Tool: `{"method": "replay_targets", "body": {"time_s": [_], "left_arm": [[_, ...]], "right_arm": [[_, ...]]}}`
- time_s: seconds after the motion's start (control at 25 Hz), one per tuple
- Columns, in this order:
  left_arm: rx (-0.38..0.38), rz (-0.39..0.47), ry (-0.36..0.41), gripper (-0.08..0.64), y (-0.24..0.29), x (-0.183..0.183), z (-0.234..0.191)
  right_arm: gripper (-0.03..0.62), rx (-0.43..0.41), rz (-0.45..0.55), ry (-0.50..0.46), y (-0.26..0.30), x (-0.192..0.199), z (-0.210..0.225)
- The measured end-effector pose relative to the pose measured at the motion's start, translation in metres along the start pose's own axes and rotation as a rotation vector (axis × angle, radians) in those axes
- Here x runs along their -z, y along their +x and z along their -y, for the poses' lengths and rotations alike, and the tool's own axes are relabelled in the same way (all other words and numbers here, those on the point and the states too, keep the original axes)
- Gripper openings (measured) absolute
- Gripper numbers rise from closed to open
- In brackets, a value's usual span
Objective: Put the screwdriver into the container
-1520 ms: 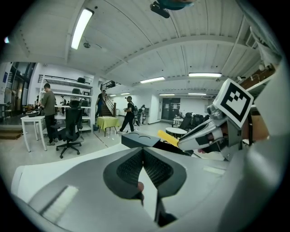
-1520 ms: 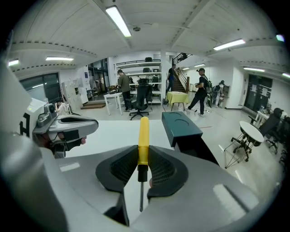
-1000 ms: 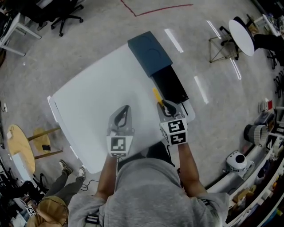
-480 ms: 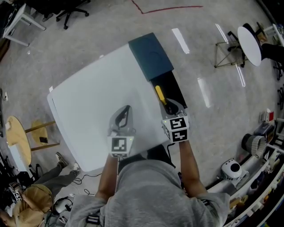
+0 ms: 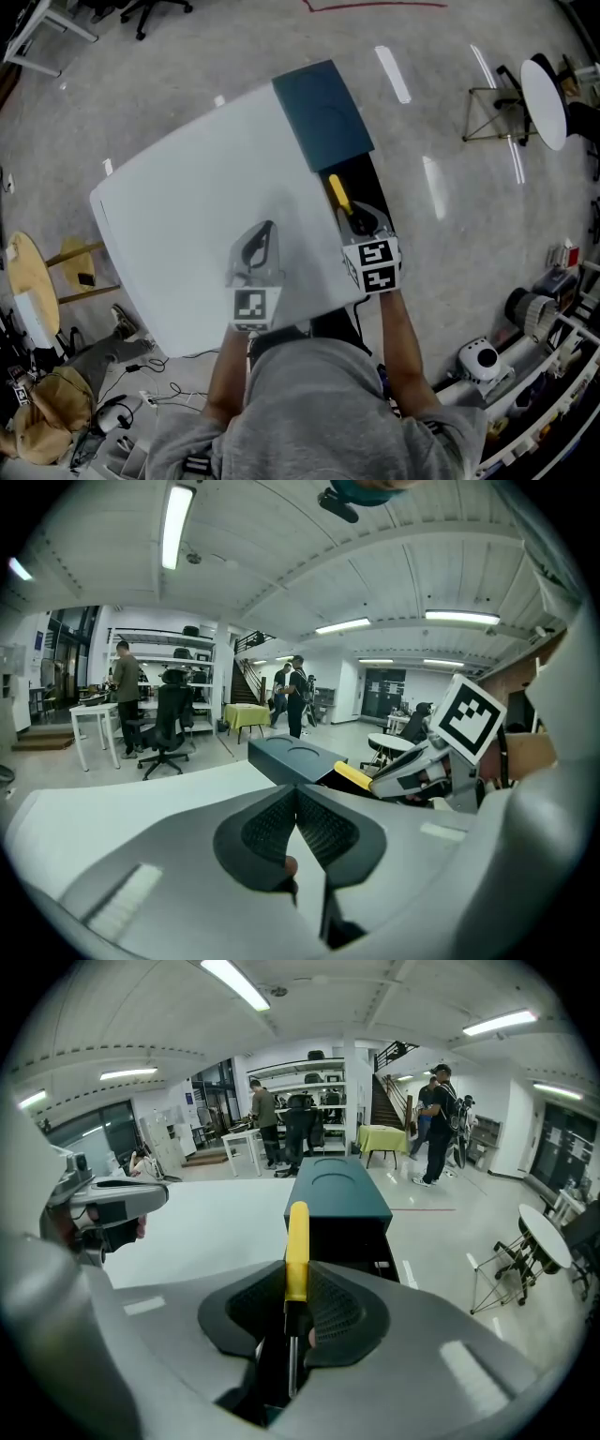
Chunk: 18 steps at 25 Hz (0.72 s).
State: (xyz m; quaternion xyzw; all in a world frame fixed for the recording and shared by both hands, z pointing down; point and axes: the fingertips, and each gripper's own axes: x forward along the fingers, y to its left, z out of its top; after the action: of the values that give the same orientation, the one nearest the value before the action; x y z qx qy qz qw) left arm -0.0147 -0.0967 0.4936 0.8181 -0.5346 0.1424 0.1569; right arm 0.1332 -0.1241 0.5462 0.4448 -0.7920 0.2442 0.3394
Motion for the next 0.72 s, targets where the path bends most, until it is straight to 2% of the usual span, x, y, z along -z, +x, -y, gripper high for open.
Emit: {"method": "replay_targets", "body": {"time_s": [0.4, 0.72], "left_arm": [[-0.018, -0.059, -0.032, 0.012, 0.025, 0.016, 0.004], [-0.013, -0.09, -0.028, 0.012, 0.037, 0.029, 0.002]], "right_arm": [[0.075, -0.042, -0.07, -0.015, 0.03, 0.016, 0.011], [0.077, -0.06, -0.11, -0.005, 0.048, 0.022, 0.015]]}}
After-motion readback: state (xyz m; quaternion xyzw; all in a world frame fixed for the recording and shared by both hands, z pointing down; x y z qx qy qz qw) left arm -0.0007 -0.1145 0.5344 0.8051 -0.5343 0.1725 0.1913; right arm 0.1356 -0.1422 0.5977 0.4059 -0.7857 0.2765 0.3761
